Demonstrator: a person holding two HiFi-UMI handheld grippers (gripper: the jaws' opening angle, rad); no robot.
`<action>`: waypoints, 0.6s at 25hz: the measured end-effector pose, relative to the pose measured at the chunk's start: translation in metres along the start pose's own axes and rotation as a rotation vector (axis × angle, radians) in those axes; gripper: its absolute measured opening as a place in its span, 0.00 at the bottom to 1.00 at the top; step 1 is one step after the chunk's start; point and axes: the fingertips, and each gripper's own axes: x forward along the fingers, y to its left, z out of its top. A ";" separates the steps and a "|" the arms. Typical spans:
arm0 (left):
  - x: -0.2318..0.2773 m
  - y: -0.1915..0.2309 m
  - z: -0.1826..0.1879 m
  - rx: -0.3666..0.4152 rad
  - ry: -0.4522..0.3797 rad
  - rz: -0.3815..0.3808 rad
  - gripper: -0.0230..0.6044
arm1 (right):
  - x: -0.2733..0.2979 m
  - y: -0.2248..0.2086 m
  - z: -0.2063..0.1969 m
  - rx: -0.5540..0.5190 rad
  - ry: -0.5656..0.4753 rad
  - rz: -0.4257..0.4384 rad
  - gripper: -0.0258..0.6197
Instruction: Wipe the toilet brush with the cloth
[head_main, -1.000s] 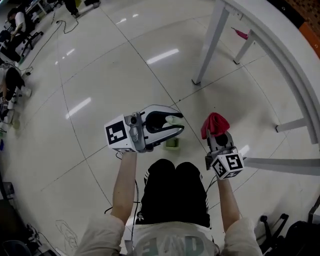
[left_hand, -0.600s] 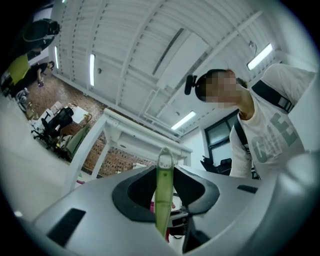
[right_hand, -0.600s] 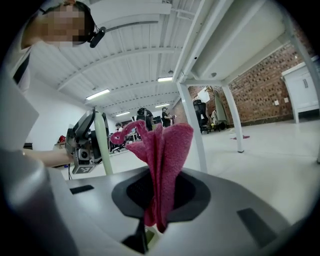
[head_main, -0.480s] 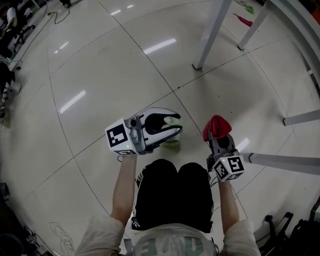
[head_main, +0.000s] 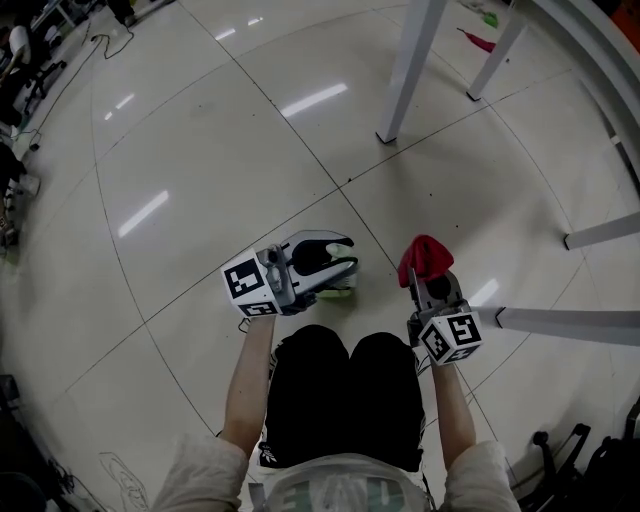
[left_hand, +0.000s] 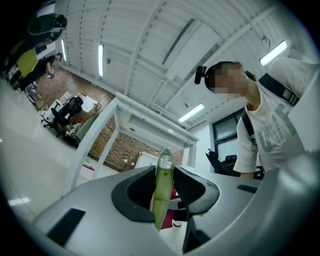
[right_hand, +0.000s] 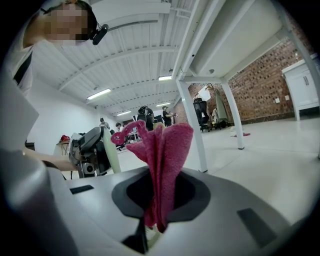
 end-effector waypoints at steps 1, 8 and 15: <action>-0.001 0.002 0.001 -0.005 -0.010 0.024 0.22 | 0.000 0.000 -0.002 0.005 0.001 0.002 0.09; -0.040 0.025 0.050 0.118 -0.130 0.353 0.22 | 0.007 0.001 0.007 0.019 -0.027 0.008 0.09; -0.075 0.036 0.069 0.133 -0.277 0.556 0.11 | 0.035 0.021 0.029 0.067 -0.104 0.011 0.09</action>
